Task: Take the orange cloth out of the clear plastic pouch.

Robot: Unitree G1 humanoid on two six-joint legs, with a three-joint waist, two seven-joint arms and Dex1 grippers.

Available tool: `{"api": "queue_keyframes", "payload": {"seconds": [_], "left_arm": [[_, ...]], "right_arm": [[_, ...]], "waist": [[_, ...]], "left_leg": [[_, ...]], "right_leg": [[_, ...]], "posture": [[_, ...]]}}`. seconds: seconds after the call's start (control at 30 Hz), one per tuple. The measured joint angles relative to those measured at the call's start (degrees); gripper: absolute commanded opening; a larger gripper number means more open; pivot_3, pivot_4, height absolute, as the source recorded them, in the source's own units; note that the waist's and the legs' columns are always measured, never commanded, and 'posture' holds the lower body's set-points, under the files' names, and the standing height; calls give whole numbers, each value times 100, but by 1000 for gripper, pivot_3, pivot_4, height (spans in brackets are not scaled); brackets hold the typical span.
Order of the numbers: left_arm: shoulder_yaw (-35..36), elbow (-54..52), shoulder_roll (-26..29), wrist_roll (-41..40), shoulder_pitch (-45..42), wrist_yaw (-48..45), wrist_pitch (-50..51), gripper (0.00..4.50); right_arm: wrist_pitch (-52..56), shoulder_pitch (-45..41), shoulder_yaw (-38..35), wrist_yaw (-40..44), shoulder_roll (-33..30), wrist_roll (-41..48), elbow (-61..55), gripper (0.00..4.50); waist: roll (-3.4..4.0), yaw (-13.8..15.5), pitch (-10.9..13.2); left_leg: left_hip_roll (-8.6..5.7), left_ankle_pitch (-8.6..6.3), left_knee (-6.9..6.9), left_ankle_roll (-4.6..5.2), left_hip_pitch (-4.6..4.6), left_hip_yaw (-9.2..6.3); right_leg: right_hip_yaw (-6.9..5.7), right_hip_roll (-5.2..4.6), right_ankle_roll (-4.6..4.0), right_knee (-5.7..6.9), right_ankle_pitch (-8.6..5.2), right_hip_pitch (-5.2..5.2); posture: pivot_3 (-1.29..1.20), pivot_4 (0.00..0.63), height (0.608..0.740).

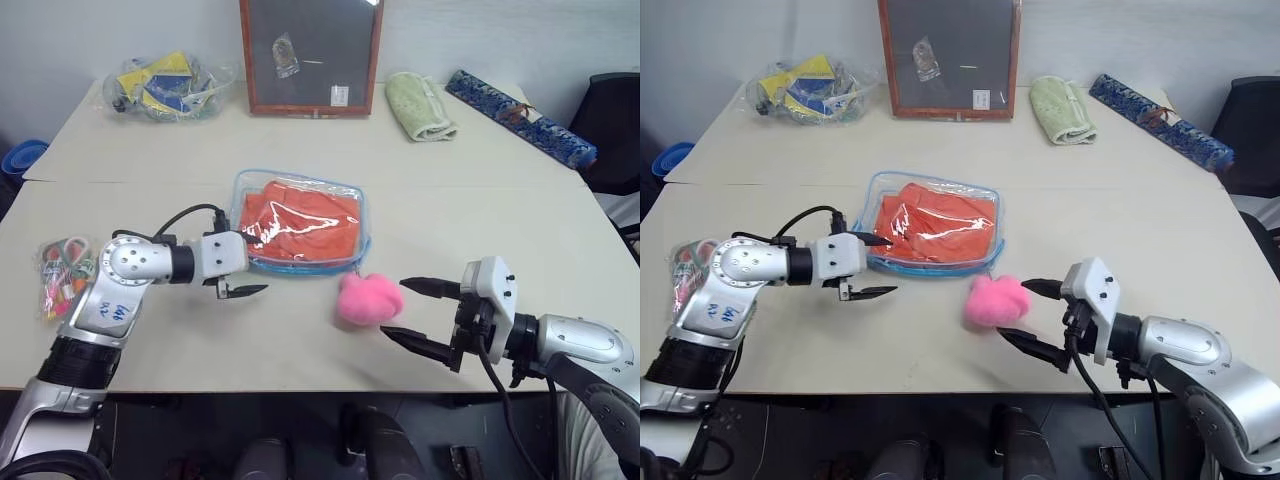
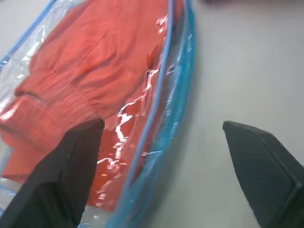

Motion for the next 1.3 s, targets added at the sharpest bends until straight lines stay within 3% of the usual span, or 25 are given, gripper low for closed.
{"api": "queue_keyframes", "payload": {"seconds": [0.1,0.2,0.3,0.57,0.77,0.9,1.0,1.13,1.23,1.3], "left_arm": [[281,-412,249,-781,3,-426,862,4068],[340,-748,273,-1362,-5,-598,1555,4095],[328,-994,210,-1747,-54,-610,2011,4095],[204,-1047,147,-1764,-79,-610,2028,4095],[-187,-967,-119,-1492,-231,-603,1669,4095],[-547,-663,-376,-1143,-405,-611,1305,4095],[-976,-244,-635,-628,-684,-659,650,4095],[-1424,437,-1039,20,-1093,-740,-446,4095],[-1561,749,-1322,164,-1230,-789,-858,4095],[-1615,886,-1503,194,-1308,-852,-1043,4095]], "right_arm": [[-107,0,186,16,105,-216,374,4500],[-229,-80,602,56,321,-513,781,3868],[-362,-316,1002,86,643,-754,1214,2813],[-383,-708,1560,267,1025,-897,1299,60],[-386,-980,1928,145,1208,-1313,1408,60],[-391,-860,1880,190,960,-1441,1281,60],[-223,-699,1462,275,551,-1278,860,60],[245,-816,518,372,124,-408,80,60],[683,-926,232,321,47,165,-32,645],[849,-1012,181,282,-79,330,-65,1389]], "waist": [[0,-2,0],[0,-4,0],[1,-7,0],[1,-25,0],[1,-17,0],[1,18,0],[1,26,0],[0,7,0],[0,-7,0],[0,7,0]], "left_leg": [[0,0,0,-1,-1,0],[-2,1,1,-1,-3,3],[-4,1,1,-3,-3,5],[-2,4,2,-10,-2,2],[-5,4,3,-10,-2,2],[-10,4,11,-9,-3,2],[-13,4,21,-6,-10,2],[-6,2,19,-7,-12,-4],[-5,2,11,-6,-11,0],[-7,3,13,-5,-10,-1]], "right_leg": [[1,1,-1,0,-1,2],[4,3,-1,-2,-1,7],[9,3,-1,0,-1,4],[6,8,-3,2,-2,2],[4,7,-3,2,-2,2],[-3,3,-1,1,-1,0],[-7,2,3,-1,2,1],[2,6,3,-4,2,5],[6,6,2,-3,1,6],[6,2,2,-3,2,5]], "posture": [[0,150,740],[0,150,740],[0,150,740],[0,150,740],[0,150,740],[0,150,740],[0,150,740],[0,150,740],[0,150,740],[0,150,740]]}}
